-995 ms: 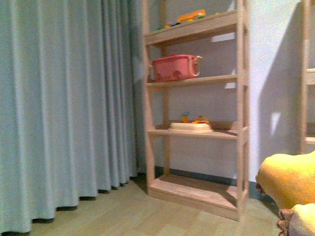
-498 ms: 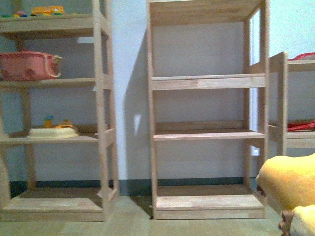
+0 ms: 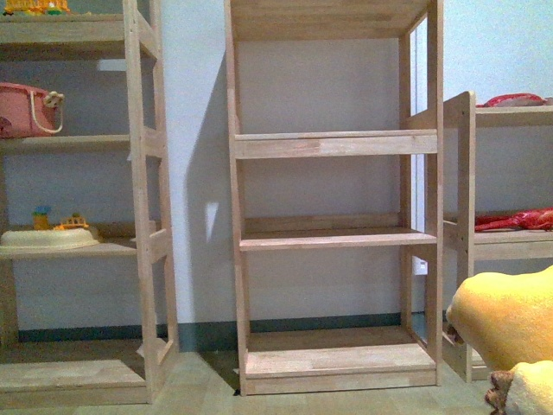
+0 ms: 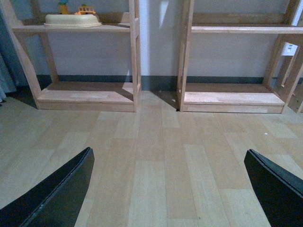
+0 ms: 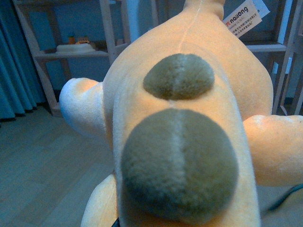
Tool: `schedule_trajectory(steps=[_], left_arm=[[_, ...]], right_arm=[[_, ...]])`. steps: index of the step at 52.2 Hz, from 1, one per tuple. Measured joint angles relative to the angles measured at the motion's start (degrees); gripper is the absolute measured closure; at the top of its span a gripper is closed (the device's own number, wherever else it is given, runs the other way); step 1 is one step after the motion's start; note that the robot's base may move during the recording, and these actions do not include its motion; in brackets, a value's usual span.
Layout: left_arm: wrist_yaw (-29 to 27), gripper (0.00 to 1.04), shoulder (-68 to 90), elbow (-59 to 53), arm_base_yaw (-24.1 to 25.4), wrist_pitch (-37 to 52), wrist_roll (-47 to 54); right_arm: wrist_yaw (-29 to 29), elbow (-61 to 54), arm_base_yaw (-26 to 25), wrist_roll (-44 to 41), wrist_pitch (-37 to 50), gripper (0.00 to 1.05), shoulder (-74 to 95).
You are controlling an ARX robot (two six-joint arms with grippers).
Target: Put away toys
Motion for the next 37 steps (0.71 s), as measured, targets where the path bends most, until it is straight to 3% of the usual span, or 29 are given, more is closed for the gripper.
schedule_trajectory(steps=[37], left_arm=[[0.0,0.06,0.0,0.0,0.0,0.0,0.0]], right_arm=[[0.0,0.0,0.0,0.0,0.0,0.97,0.0]])
